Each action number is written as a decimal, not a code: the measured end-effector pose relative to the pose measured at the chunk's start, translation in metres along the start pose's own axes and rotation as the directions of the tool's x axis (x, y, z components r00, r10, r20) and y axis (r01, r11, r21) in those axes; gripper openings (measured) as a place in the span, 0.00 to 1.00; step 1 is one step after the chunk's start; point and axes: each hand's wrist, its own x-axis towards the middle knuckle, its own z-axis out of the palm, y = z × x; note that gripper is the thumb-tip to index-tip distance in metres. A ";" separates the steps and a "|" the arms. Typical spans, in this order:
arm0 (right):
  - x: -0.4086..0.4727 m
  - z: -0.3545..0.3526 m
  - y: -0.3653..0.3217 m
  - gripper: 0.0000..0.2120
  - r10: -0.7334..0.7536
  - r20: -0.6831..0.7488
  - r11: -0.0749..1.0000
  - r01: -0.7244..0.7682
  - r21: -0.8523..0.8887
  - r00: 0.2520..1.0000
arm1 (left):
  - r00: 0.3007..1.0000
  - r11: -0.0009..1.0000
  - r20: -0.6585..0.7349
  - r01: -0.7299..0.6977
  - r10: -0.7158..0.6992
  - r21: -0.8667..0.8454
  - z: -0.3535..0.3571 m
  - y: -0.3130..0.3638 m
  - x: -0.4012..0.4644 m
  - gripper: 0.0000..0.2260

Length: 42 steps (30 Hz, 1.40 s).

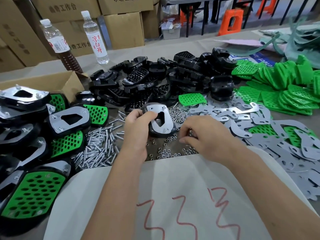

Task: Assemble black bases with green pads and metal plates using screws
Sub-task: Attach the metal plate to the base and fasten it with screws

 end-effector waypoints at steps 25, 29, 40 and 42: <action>0.006 0.006 -0.004 0.10 0.225 -0.421 0.608 0.211 0.765 0.879 | 0.949 0.999 0.311 0.048 -0.041 -0.014 0.011 0.003 -0.013 0.12; 0.007 0.009 -0.003 0.10 0.229 -0.429 0.621 0.209 0.756 0.874 | 0.958 0.999 0.284 0.040 -0.032 -0.020 0.013 0.002 -0.014 0.15; 0.005 0.008 0.002 0.09 0.203 -0.393 0.711 0.141 0.689 0.897 | 0.976 0.998 0.216 -0.003 -0.009 0.057 0.017 -0.003 -0.011 0.16; 0.005 0.009 0.000 0.07 0.227 -0.377 0.673 0.135 0.728 0.898 | 0.976 0.999 0.218 -0.004 -0.006 0.043 0.017 -0.004 -0.012 0.15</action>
